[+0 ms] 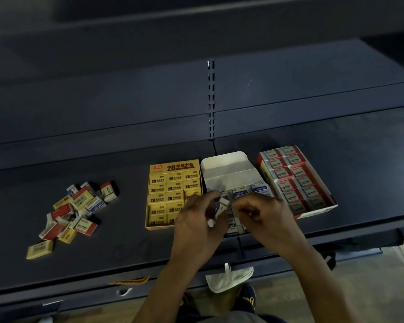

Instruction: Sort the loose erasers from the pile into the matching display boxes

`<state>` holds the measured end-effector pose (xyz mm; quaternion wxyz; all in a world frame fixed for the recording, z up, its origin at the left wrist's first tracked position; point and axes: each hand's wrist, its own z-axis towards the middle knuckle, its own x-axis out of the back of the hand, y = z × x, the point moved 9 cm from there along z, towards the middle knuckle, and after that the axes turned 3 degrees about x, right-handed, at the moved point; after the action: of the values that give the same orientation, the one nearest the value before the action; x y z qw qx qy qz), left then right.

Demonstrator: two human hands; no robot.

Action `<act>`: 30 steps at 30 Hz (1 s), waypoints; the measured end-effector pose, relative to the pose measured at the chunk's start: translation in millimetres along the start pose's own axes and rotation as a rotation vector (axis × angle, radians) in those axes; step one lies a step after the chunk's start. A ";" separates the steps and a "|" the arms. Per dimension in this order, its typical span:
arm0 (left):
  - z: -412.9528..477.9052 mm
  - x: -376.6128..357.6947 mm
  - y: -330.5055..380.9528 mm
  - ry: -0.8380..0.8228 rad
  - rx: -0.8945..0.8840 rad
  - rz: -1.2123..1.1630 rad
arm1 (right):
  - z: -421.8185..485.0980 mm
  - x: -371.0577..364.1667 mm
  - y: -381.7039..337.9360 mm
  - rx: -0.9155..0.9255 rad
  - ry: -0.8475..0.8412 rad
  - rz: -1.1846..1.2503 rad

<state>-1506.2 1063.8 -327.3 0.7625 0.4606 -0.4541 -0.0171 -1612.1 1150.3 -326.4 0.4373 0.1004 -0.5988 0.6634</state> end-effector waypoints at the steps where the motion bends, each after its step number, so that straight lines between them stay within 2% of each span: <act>1: -0.2 0.3 0.7 -0.010 0.013 -0.049 | 0.2 -2.7 -3.2 0.004 -0.009 0.025; 8: 1.3 0.7 -10.7 -0.017 0.115 -0.173 | 2.5 -22.8 -16.5 0.046 -0.145 0.080; 13: 1.3 3.9 -15.3 0.017 0.137 -0.183 | 2.0 -23.2 -8.3 -0.010 -0.094 0.108; 16: 1.0 5.5 -11.8 -0.007 0.093 -0.218 | 1.3 -18.2 -3.7 -0.048 -0.067 0.111; 20: 0.0 3.6 -3.8 -0.023 -0.087 -0.101 | 1.5 -22.2 0.2 -0.099 -0.125 0.086; 25: 0.7 -0.9 -9.4 -0.001 -0.116 0.079 | 1.7 -21.0 12.3 -0.138 -0.156 0.019; 30: -1.7 -13.7 -10.5 -0.052 -0.114 0.137 | 5.1 -24.1 7.7 -0.056 -0.129 -0.040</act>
<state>-1508.9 1065.1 -344.4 0.7750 0.3836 -0.5023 -0.0026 -1605.2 1135.5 -346.3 0.4137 0.1424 -0.6420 0.6296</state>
